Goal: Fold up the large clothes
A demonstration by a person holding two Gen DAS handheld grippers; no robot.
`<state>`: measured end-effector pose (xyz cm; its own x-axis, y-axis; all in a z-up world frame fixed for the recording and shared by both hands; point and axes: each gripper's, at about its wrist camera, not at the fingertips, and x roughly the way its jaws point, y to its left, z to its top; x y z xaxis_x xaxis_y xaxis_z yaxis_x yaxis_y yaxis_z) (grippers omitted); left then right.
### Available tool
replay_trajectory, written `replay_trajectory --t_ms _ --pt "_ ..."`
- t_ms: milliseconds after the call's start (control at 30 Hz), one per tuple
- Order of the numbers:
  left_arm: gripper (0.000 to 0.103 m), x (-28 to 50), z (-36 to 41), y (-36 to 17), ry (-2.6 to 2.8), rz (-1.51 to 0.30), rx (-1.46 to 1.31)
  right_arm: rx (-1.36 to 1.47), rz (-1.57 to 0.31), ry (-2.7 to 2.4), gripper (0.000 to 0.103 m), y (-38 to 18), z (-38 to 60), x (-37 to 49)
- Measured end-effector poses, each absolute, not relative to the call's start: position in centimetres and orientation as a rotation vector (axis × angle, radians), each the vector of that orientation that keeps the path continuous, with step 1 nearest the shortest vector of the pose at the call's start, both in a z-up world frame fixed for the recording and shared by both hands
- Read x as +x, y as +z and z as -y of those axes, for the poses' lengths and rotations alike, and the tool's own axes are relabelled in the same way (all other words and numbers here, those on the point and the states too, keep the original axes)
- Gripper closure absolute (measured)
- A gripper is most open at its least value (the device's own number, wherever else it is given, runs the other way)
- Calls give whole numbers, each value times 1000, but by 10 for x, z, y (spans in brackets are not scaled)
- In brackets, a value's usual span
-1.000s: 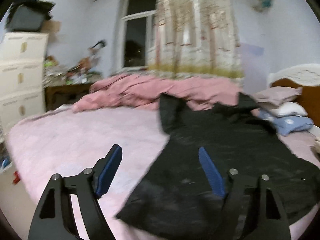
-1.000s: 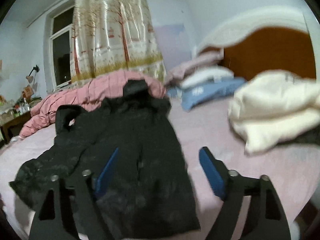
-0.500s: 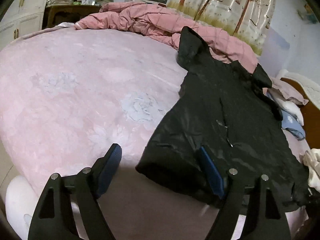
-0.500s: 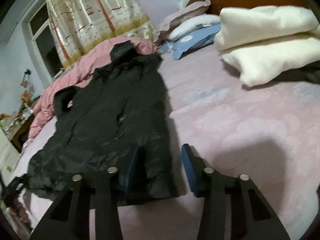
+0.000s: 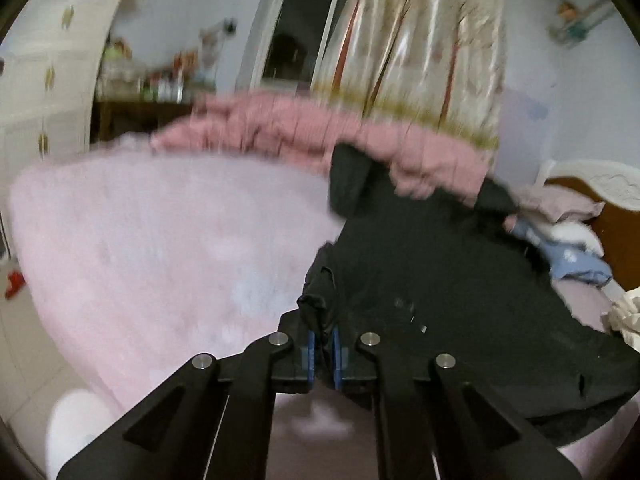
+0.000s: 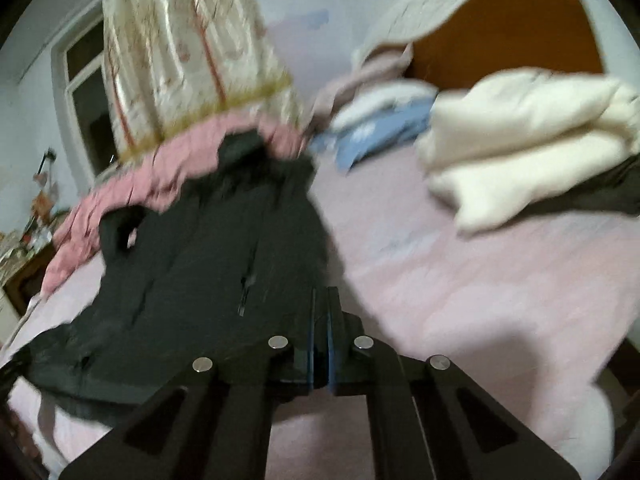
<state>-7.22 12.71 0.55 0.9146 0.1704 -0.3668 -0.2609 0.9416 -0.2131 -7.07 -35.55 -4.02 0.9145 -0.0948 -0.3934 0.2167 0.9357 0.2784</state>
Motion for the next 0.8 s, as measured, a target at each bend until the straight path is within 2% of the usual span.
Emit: replay_trajectory --t_ms 267,400,533,600,667,733,800 --pt "97 -125 -126 56 241 -224 -265 303 -260 -208 101 2 356 -130" --pt "97 -111 -130 77 252 -211 -259 204 -150 -173 101 41 335 -141" --pt "97 -61 -128 87 299 -210 -174 155 -108 -174 101 65 327 -95" --pt "96 -17 -131 87 309 -284 -141 123 -116 -196 101 70 329 -55" --pt "91 44 -127 74 313 -454 -49 85 -169 -191 101 66 329 -4" --pt "91 105 -115 38 344 -658 98 0 -228 -225 101 52 321 43" --pt "91 133 -109 3 358 -720 152 -127 -272 -270 101 27 304 82"
